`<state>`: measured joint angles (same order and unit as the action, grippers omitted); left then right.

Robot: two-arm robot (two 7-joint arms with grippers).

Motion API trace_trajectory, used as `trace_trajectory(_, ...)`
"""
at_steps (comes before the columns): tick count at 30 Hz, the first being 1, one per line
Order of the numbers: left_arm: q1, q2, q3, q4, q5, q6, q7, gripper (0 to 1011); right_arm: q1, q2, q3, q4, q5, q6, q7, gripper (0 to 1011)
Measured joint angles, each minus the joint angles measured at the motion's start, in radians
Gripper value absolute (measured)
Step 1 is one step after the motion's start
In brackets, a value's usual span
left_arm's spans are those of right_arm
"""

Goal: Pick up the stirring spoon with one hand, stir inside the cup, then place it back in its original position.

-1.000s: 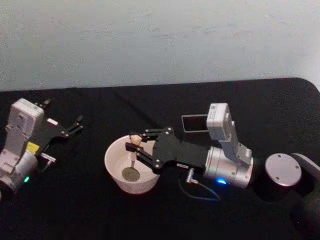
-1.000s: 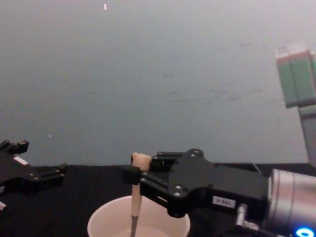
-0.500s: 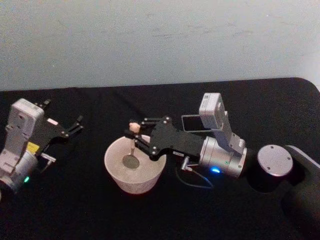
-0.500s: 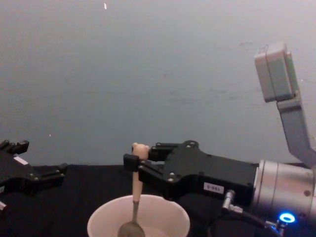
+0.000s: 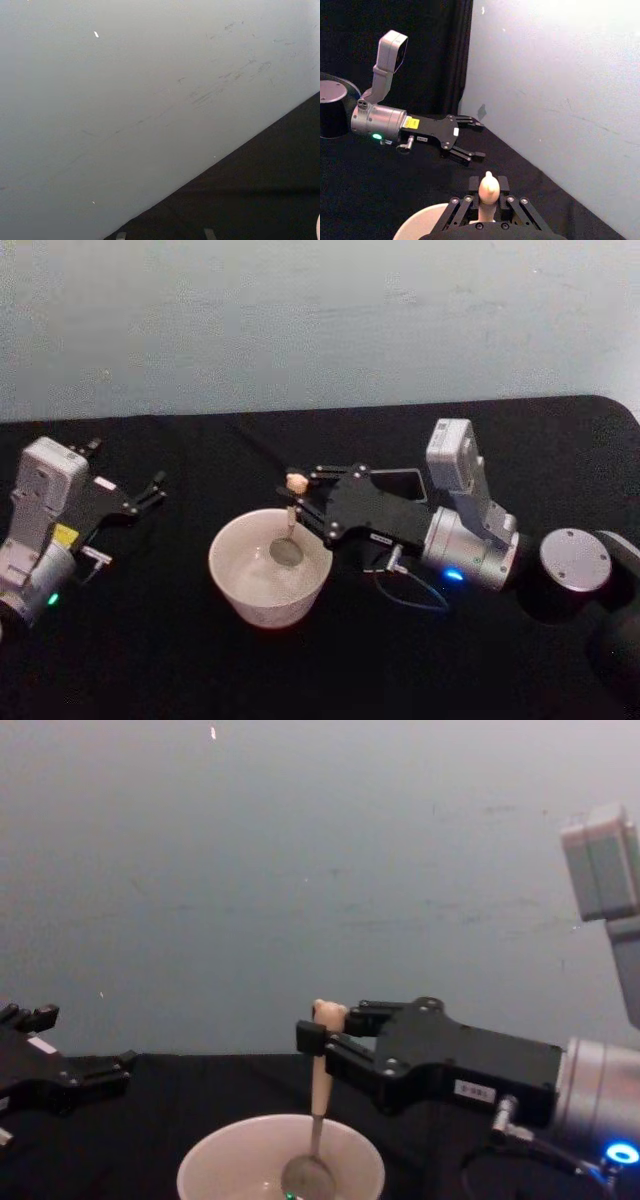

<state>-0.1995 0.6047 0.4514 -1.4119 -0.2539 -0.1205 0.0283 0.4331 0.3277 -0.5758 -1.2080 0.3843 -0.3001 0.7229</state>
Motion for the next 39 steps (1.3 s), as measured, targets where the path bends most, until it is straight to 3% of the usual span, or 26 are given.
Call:
trace_trajectory(11,0.0,0.0,0.0,0.0,0.0,0.0,0.0,1001,-0.059,0.047,0.015,-0.08,0.023,0.021,0.007,213)
trace_trajectory(20,0.0,0.0,0.0,0.0,0.0,0.0,0.0,1001,-0.087,0.06,-0.002,-0.126,0.038,0.035,0.027,213)
trace_trajectory(27,0.0,0.0,0.0,0.0,0.0,0.0,0.0,1001,-0.081,0.046,-0.02,-0.132,0.044,0.037,0.035,213)
trace_trajectory(39,0.0,0.0,0.0,0.0,0.0,0.0,0.0,1001,-0.022,-0.011,-0.045,-0.054,0.021,0.025,0.025,213)
